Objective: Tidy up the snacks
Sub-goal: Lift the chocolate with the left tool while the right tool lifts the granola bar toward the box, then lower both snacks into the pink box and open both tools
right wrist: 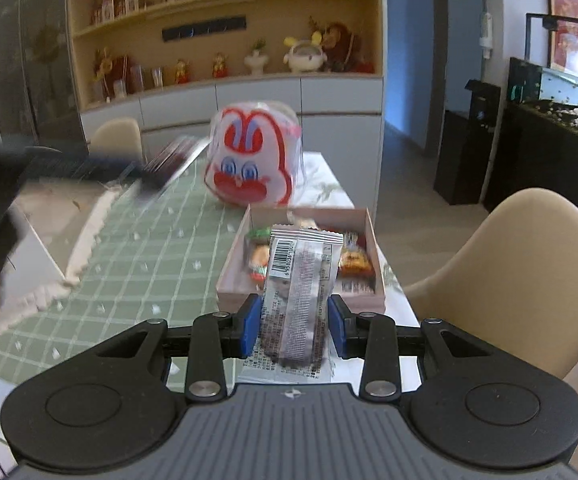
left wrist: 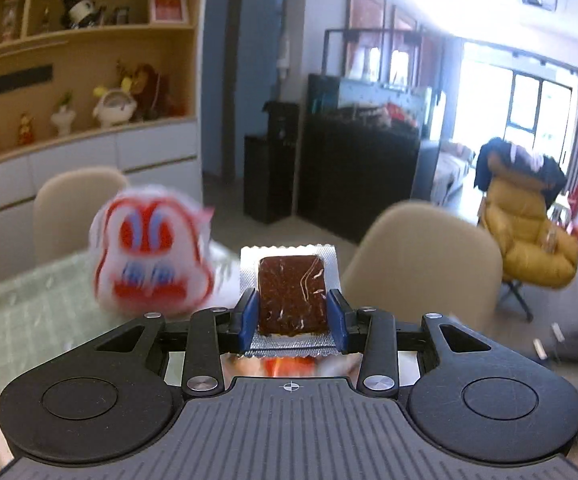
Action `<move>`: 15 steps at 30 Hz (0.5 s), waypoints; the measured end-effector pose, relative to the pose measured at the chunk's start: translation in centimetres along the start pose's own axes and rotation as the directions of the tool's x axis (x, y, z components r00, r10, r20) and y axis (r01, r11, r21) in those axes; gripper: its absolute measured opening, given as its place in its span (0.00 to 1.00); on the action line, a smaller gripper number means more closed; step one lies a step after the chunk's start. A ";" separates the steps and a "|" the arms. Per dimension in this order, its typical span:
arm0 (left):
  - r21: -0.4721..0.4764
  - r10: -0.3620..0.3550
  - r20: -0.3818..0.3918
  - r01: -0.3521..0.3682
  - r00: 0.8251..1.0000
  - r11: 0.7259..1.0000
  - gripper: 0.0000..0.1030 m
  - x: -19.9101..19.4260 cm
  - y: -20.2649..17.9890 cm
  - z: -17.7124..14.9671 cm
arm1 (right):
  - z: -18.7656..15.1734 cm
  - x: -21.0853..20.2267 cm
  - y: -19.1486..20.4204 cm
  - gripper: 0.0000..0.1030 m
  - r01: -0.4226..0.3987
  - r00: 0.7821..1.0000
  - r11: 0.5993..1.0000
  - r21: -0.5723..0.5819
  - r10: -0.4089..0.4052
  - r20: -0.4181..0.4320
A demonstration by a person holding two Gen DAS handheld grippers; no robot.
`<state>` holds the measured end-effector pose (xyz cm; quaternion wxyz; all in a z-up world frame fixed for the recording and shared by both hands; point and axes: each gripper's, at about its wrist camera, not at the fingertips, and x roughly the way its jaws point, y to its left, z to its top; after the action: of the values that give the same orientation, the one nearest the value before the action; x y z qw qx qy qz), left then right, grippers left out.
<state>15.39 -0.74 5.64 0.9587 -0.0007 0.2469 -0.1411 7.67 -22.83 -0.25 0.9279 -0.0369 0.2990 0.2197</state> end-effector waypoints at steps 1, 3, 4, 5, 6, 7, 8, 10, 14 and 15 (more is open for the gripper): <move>-0.020 -0.010 -0.012 0.010 1.000 1.000 0.41 1.6 0.2 0.9 | 0.1 -0.3 -0.1 0.34 0.006 1.000 1.000 0.000 -0.006 0.013; -0.096 -0.049 -0.077 0.042 0.996 0.995 0.41 5.5 1.0 1.8 | 0.3 -0.9 -0.1 0.34 0.022 0.999 1.000 0.002 -0.022 0.034; -0.127 -0.052 -0.107 0.038 0.993 0.991 0.41 7.3 1.3 1.7 | 0.2 -1.3 -0.3 0.34 0.032 0.999 0.999 0.007 -0.032 0.041; -0.147 -0.045 -0.141 0.024 0.989 0.989 0.41 9.3 1.6 1.4 | 0.2 -1.4 -0.5 0.34 0.041 0.998 0.999 0.012 -0.042 0.044; -0.154 -0.031 -0.164 0.006 0.986 0.988 0.41 10.9 1.7 1.0 | 0.2 -1.6 -0.7 0.34 0.052 0.998 0.999 0.016 -0.052 0.043; -0.160 -0.018 -0.182 -0.012 0.983 0.987 0.41 12.4 1.8 0.5 | 0.1 -1.7 -1.0 0.34 0.066 0.997 0.998 0.020 -0.067 0.039; -0.175 -0.007 -0.204 -0.029 0.979 0.984 0.41 13.9 2.0 -0.2 | -0.1 -1.9 -1.3 0.34 0.081 0.996 0.996 0.024 -0.082 0.033; -0.235 -0.028 -0.244 -0.031 0.969 0.971 0.41 16.2 2.8 -1.6 | -0.3 -1.7 -1.8 0.35 0.103 0.994 0.994 0.030 -0.104 0.019; -0.338 -0.153 -0.334 0.033 0.930 0.941 0.42 19.5 4.4 -4.3 | -0.6 -0.9 -2.7 0.35 0.123 0.992 0.991 0.052 -0.123 -0.014; -0.330 -0.142 -0.329 0.027 0.934 0.944 0.41 19.7 4.6 -4.6 | -0.6 -0.7 -2.9 0.35 0.124 0.992 0.991 0.057 -0.123 -0.021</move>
<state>30.98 -1.34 -8.05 0.8798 -0.1421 0.4319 -0.1386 8.09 -25.84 -0.48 0.9377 -0.0303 0.3105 0.1530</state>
